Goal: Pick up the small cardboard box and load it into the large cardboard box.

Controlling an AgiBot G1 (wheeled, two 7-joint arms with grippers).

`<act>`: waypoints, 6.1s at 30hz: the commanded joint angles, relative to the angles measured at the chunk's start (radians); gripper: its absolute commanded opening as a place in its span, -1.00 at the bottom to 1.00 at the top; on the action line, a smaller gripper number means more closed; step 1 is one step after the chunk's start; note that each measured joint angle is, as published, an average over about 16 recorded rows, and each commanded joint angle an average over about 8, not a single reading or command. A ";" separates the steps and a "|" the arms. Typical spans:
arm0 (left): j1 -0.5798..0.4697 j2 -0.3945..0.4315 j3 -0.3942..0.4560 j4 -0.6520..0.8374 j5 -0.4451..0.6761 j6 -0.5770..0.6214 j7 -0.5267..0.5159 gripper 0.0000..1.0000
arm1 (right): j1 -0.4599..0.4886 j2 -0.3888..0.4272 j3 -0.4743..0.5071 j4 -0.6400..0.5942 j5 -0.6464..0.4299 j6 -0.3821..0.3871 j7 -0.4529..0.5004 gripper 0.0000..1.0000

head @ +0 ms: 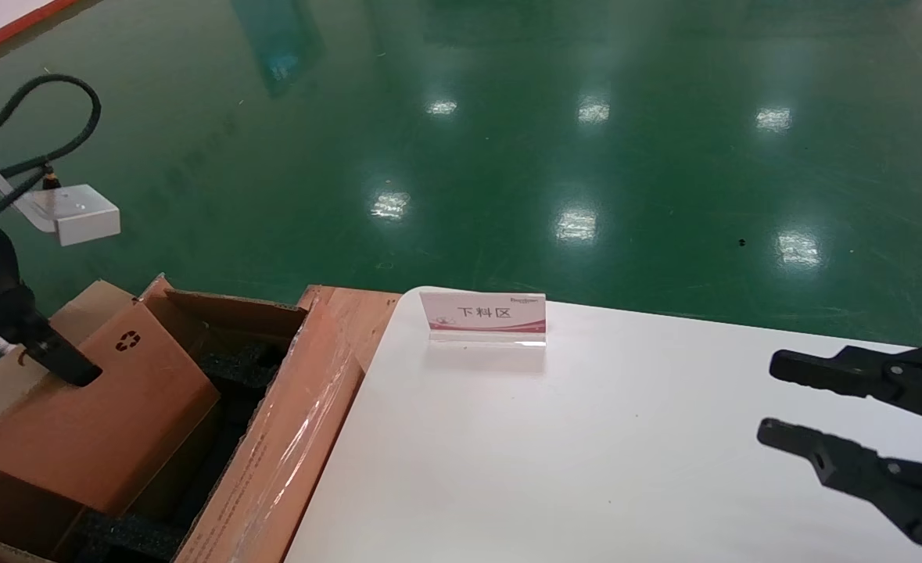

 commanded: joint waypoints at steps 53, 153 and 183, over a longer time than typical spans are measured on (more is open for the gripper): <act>0.318 -0.011 0.065 0.153 0.133 -0.343 -0.123 -1.00 | 0.001 0.001 -0.003 0.000 0.002 0.001 -0.001 1.00; 0.377 0.048 0.021 0.091 0.159 -0.532 -0.204 1.00 | 0.002 0.002 -0.006 -0.001 0.004 0.002 -0.003 1.00; 0.602 -0.045 -0.589 -0.177 0.010 -0.479 0.086 1.00 | 0.002 0.003 -0.007 -0.002 0.005 0.003 -0.004 1.00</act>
